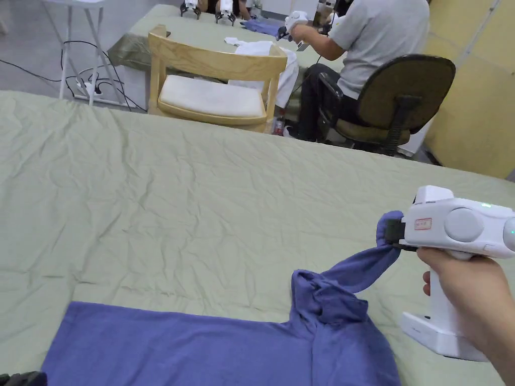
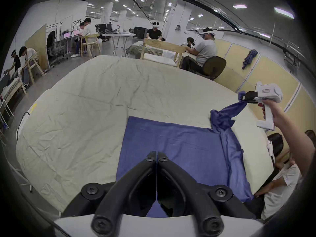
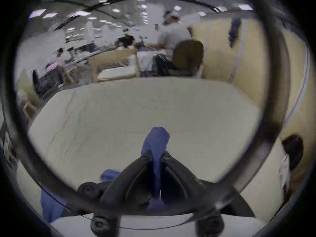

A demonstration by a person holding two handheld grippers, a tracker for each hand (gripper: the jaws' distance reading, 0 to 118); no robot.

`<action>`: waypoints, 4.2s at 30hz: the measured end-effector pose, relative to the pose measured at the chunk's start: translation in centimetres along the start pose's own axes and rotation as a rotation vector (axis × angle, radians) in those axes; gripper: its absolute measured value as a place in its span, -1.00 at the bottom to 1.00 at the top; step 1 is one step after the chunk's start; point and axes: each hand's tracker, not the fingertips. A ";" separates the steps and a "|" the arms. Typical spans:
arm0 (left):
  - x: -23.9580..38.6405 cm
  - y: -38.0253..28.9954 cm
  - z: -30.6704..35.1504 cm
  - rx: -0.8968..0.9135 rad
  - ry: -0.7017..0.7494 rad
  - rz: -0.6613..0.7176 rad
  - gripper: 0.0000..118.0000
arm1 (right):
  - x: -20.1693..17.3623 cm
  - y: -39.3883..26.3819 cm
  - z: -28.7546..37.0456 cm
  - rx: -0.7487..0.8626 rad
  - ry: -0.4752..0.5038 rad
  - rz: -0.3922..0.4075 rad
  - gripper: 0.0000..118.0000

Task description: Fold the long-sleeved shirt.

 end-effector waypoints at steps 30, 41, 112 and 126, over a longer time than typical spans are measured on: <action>-1.7 -6.6 14.0 -0.012 -0.012 -0.016 -1.00 | -5.3 -29.2 7.7 -0.489 0.209 0.059 -0.59; -2.7 -6.9 11.2 -0.061 -0.016 -0.008 -1.00 | -4.2 -26.4 21.4 -0.066 0.205 0.008 0.95; -6.2 -7.2 -1.4 -0.218 0.078 -0.307 -0.98 | 1.3 -29.0 14.9 -0.409 0.161 0.029 -0.72; -9.8 -13.8 -5.0 -0.376 0.115 -0.089 -0.58 | 0.4 -34.7 14.0 -0.443 0.107 0.032 -0.63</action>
